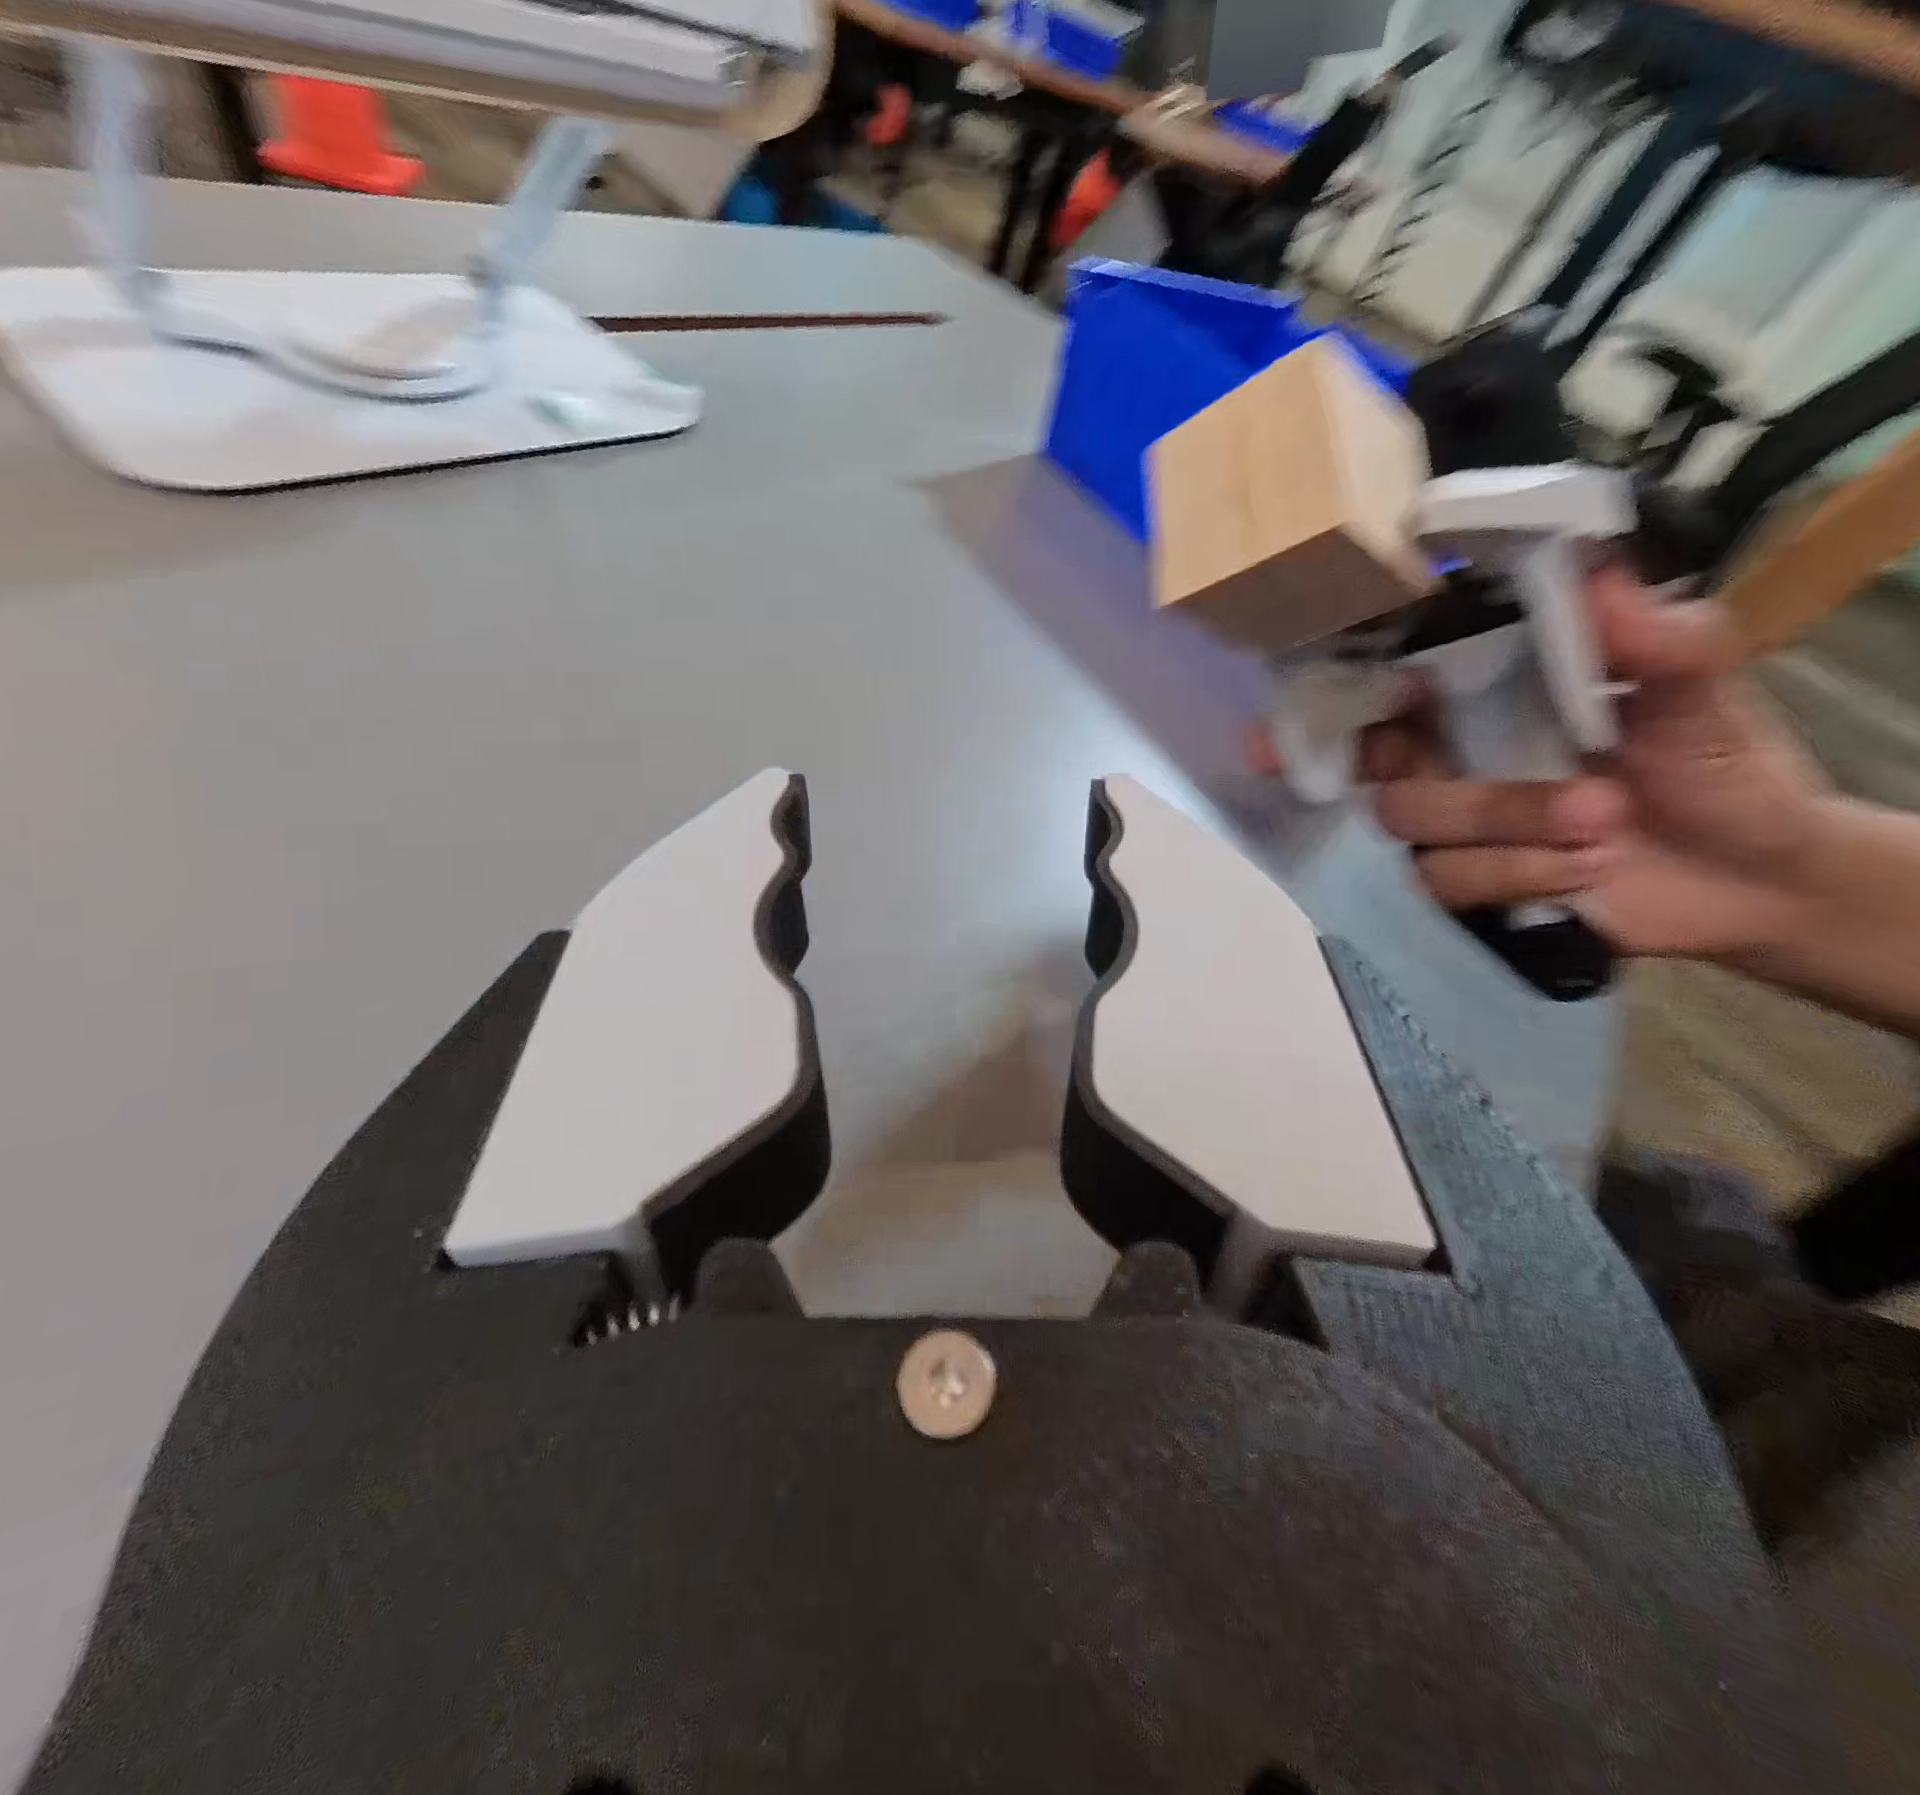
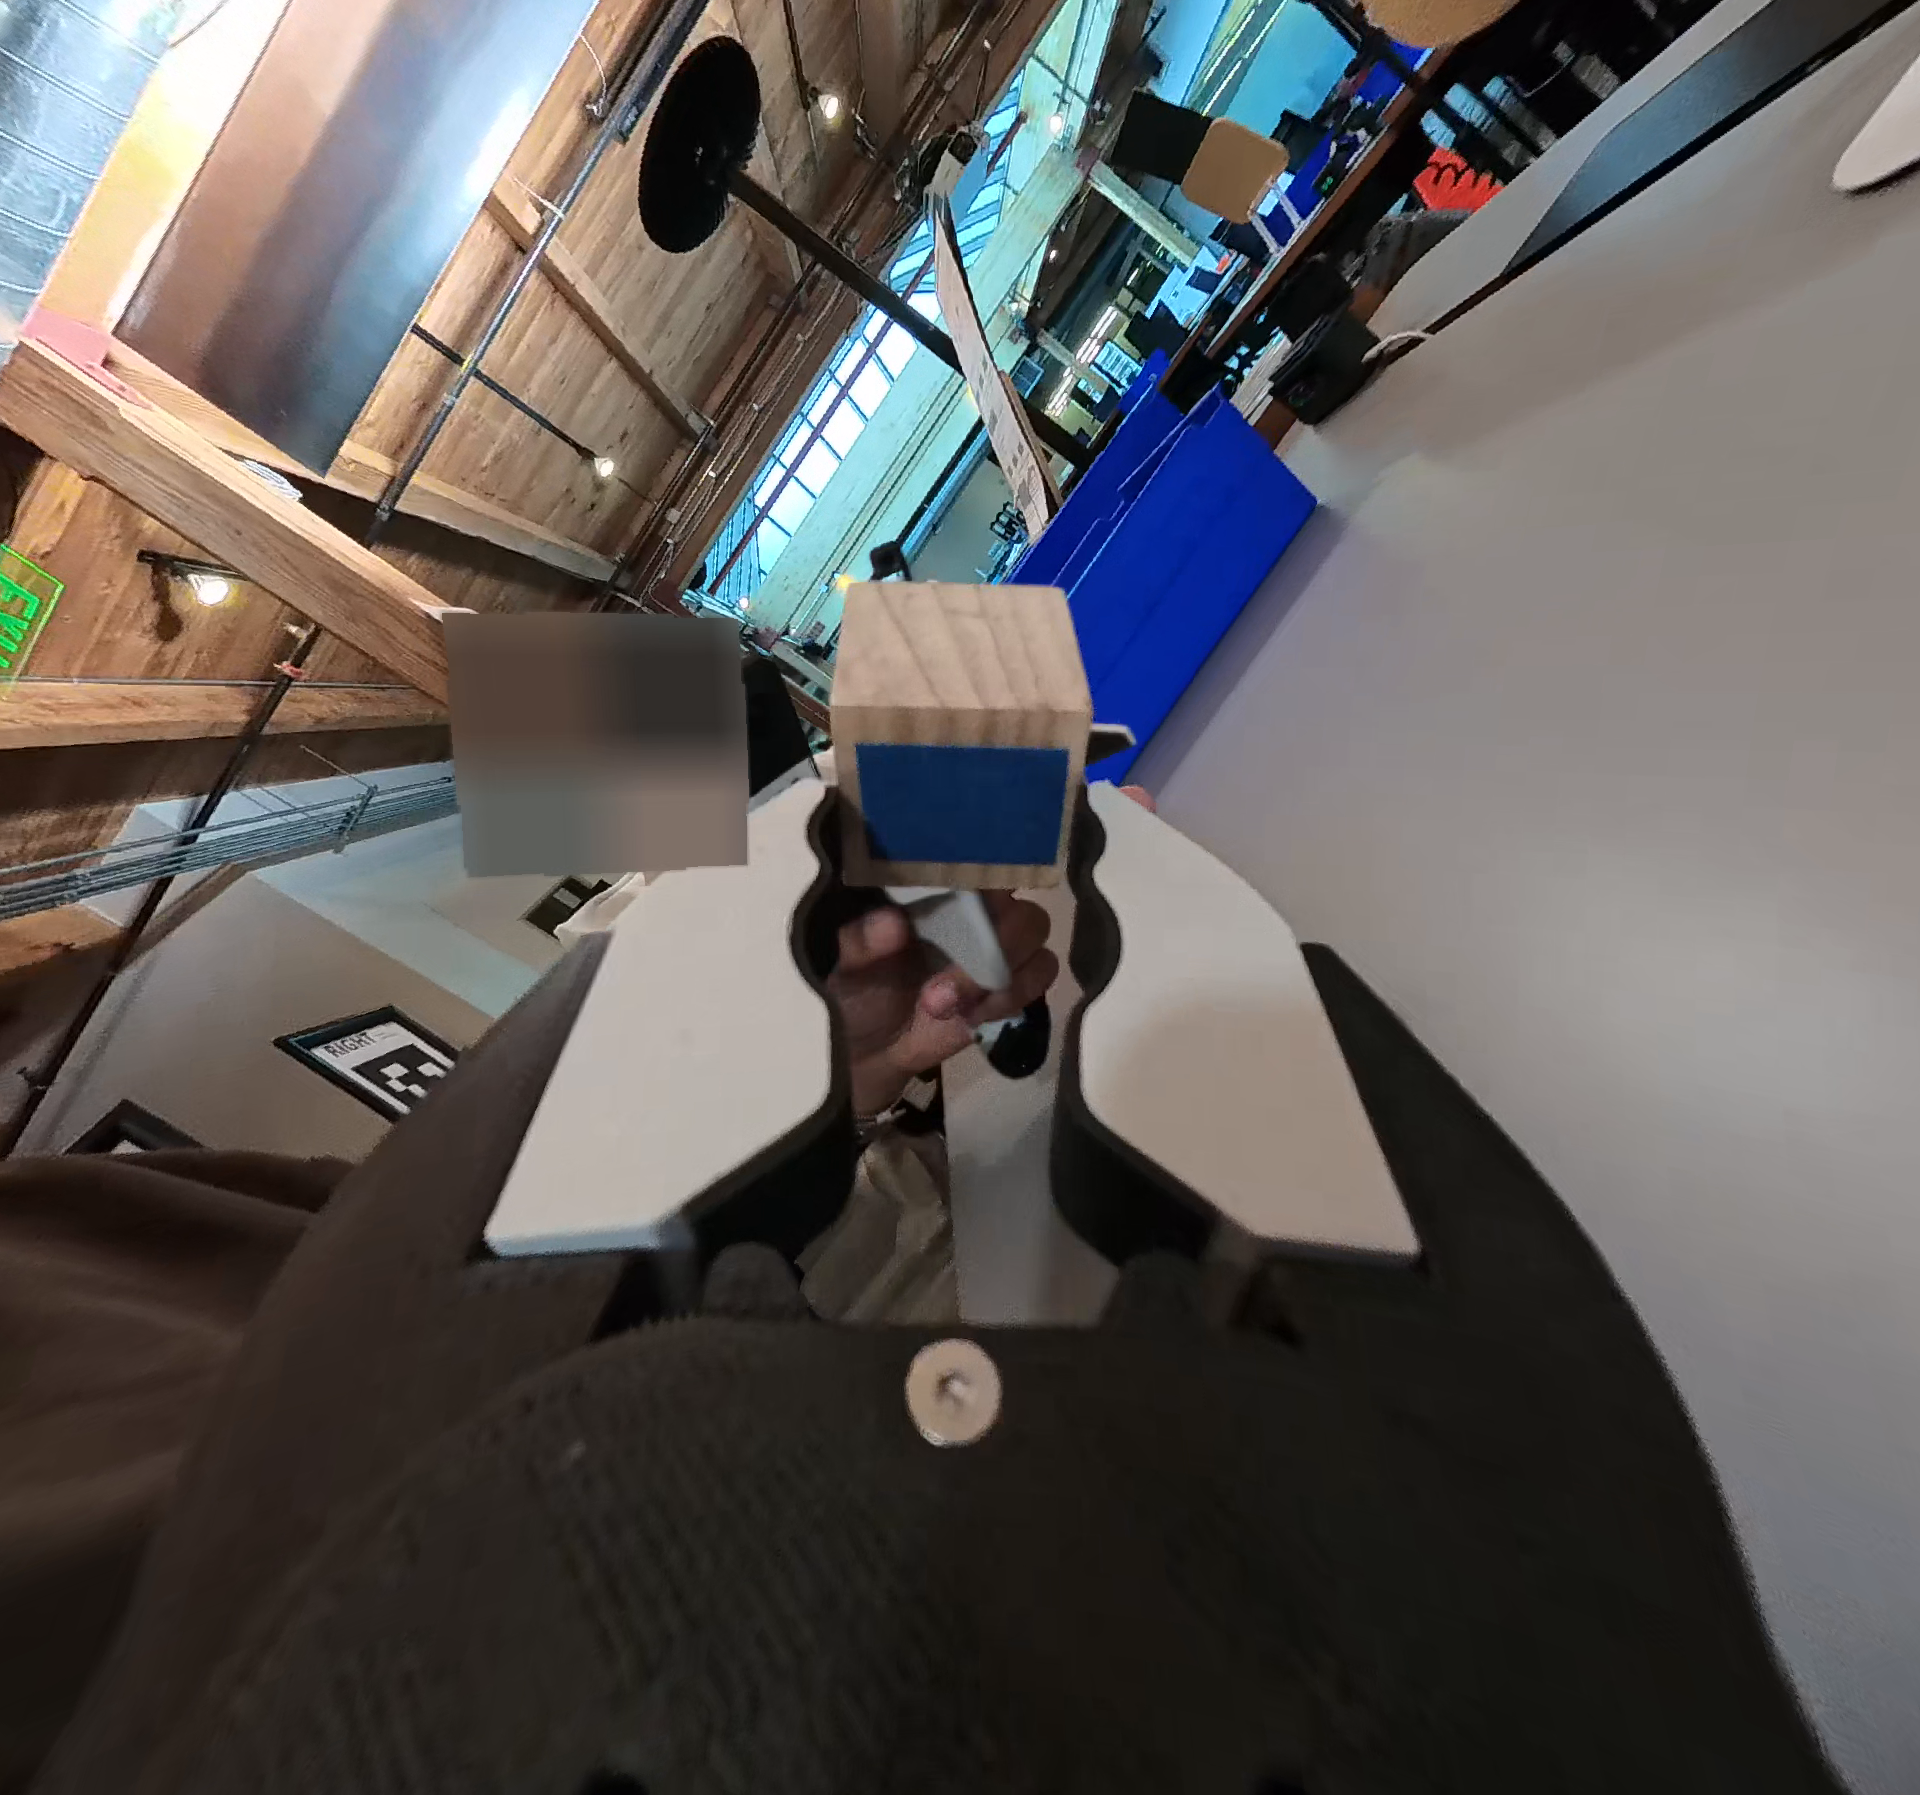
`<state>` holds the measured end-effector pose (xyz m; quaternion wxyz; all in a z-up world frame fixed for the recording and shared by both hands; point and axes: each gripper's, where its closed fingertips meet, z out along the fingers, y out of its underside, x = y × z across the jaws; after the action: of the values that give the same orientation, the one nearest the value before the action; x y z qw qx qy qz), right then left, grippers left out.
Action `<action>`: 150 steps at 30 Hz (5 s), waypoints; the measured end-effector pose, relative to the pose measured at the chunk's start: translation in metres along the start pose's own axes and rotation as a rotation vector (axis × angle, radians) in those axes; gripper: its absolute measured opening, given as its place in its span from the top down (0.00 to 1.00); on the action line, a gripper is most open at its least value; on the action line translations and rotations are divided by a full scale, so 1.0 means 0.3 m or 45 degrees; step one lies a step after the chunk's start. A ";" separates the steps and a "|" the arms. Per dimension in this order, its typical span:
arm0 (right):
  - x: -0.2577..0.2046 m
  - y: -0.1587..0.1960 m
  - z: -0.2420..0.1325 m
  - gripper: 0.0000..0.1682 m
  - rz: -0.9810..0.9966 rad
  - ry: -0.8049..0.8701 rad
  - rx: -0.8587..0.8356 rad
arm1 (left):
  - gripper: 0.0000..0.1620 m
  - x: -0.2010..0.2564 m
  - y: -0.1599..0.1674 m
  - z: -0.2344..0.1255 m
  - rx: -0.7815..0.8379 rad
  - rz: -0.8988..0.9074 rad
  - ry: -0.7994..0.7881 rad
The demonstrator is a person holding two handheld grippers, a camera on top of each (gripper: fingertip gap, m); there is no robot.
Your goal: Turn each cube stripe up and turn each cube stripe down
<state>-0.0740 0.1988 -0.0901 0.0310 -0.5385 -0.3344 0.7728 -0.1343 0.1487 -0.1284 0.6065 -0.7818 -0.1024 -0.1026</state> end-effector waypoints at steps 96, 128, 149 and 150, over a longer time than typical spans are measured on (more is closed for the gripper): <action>0.241 -0.332 -0.985 0.62 -0.724 1.420 -1.129 | 0.65 -0.157 0.129 -0.048 -0.222 0.210 -0.532; 0.157 -0.452 -0.910 0.72 -0.997 1.287 -0.821 | 0.65 -0.144 0.124 -0.028 -0.213 0.186 -0.488; -0.307 0.025 0.059 0.73 -0.177 -0.378 -0.093 | 0.49 0.370 -0.156 -0.119 0.457 -0.042 0.331; -0.282 0.046 0.072 0.73 -0.167 -0.350 -0.097 | 0.50 0.365 -0.171 -0.133 0.485 -0.098 0.353</action>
<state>-0.0526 0.1431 -0.0249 0.0148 -0.4056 -0.3991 0.8222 -0.0455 0.1264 -0.0400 0.7470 -0.6271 -0.0654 -0.2110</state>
